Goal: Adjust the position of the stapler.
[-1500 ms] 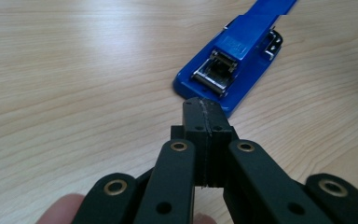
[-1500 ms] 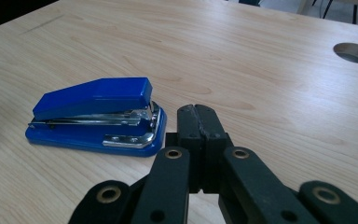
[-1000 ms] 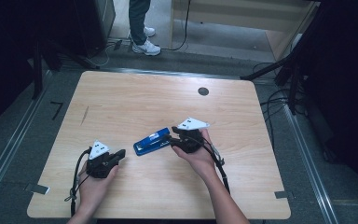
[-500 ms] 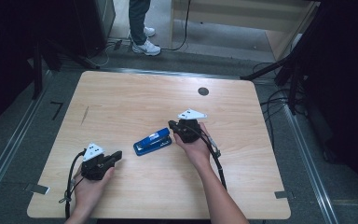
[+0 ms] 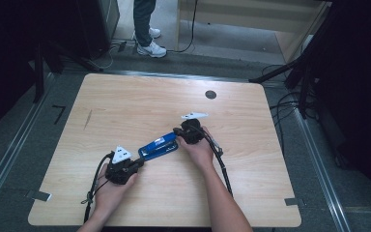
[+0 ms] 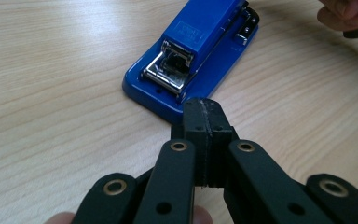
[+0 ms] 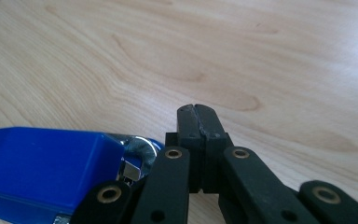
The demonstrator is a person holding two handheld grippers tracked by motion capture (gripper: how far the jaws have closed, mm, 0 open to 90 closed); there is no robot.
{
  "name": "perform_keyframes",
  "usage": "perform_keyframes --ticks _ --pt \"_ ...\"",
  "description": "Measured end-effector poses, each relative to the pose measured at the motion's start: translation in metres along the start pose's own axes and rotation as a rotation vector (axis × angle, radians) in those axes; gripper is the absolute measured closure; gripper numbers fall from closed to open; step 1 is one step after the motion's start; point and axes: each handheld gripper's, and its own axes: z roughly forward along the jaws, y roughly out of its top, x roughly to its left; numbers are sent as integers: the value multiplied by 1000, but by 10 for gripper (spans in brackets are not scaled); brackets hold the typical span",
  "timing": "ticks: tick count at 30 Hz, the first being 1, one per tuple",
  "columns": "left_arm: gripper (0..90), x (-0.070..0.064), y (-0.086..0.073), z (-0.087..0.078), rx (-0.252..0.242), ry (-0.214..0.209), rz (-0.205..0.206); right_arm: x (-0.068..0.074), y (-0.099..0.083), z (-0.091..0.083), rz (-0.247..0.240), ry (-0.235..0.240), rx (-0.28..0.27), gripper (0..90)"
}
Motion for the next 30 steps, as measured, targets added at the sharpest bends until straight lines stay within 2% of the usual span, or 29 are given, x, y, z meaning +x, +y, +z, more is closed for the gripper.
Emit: perform_keyframes --ticks 5,7,13,22,28,30 --pt "900 -3 4 7 17 -4 12 -3 -1 6 42 59 3 900" --pt "900 -5 4 7 26 7 27 -4 0 8 39 71 5 900" --pt "900 -1 4 6 25 9 14 -6 0 7 53 94 15 900" --pt "900 5 3 4 18 24 -22 -6 -6 -1 28 103 26 900" --pt "900 11 3 3 13 22 -61 -1 -11 -7 -7 99 41 900" --pt "900 12 3 3 13 22 -61 0 -13 -10 -21 99 45 900"
